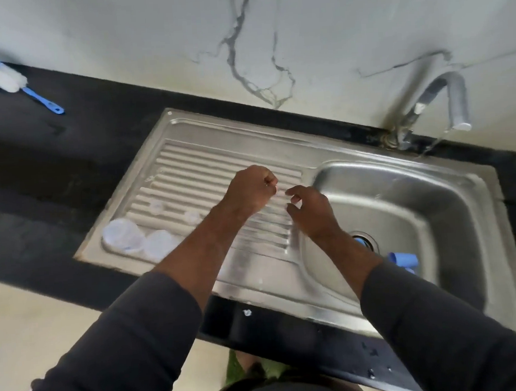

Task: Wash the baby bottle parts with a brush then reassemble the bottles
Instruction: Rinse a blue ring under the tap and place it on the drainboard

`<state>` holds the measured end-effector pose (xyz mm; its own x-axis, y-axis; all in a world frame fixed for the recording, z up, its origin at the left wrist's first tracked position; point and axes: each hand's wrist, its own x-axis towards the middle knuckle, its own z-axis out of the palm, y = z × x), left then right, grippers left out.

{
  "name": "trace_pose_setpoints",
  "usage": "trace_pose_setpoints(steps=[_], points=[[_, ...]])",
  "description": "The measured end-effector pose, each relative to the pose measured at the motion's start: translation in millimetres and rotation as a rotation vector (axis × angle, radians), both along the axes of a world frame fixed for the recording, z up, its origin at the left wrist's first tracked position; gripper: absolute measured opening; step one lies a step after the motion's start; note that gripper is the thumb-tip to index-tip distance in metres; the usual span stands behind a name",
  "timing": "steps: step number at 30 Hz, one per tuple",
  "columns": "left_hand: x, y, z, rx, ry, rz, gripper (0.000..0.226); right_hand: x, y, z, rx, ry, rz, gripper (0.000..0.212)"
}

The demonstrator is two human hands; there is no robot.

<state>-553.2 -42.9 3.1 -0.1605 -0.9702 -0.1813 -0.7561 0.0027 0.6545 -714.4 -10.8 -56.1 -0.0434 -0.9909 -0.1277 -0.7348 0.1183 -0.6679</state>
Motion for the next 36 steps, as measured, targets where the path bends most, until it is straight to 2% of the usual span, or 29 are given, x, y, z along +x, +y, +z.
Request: trace_pose_setpoints(steps=[5,9,12,19,22,27,32,36], points=[[-104,26,-25,0.081,0.007,-0.170,0.014,-111,39,-12,0.094,0.019,-0.115,0.017],[-169,40,-49,0.188,0.024,-0.225,0.018,-204,60,-29,0.196,0.094,-0.229,0.020],[-203,48,-73,0.256,-0.008,-0.211,0.017,-253,67,-47,0.291,0.162,-0.196,0.027],[-223,62,-102,0.333,-0.108,-0.174,0.021,-252,76,-81,0.491,0.379,0.148,0.012],[-220,63,-111,0.377,-0.118,-0.159,0.019,-235,79,-102,0.480,0.477,0.283,0.015],[-213,65,-121,0.403,-0.073,-0.142,0.021,-226,80,-127,0.546,0.592,0.349,0.023],[-205,68,-126,0.424,-0.027,-0.110,0.021,-226,78,-135,0.599,0.485,0.280,0.006],[-199,64,-123,0.424,0.016,-0.077,0.022,-224,63,-122,0.595,0.250,0.100,0.027]])
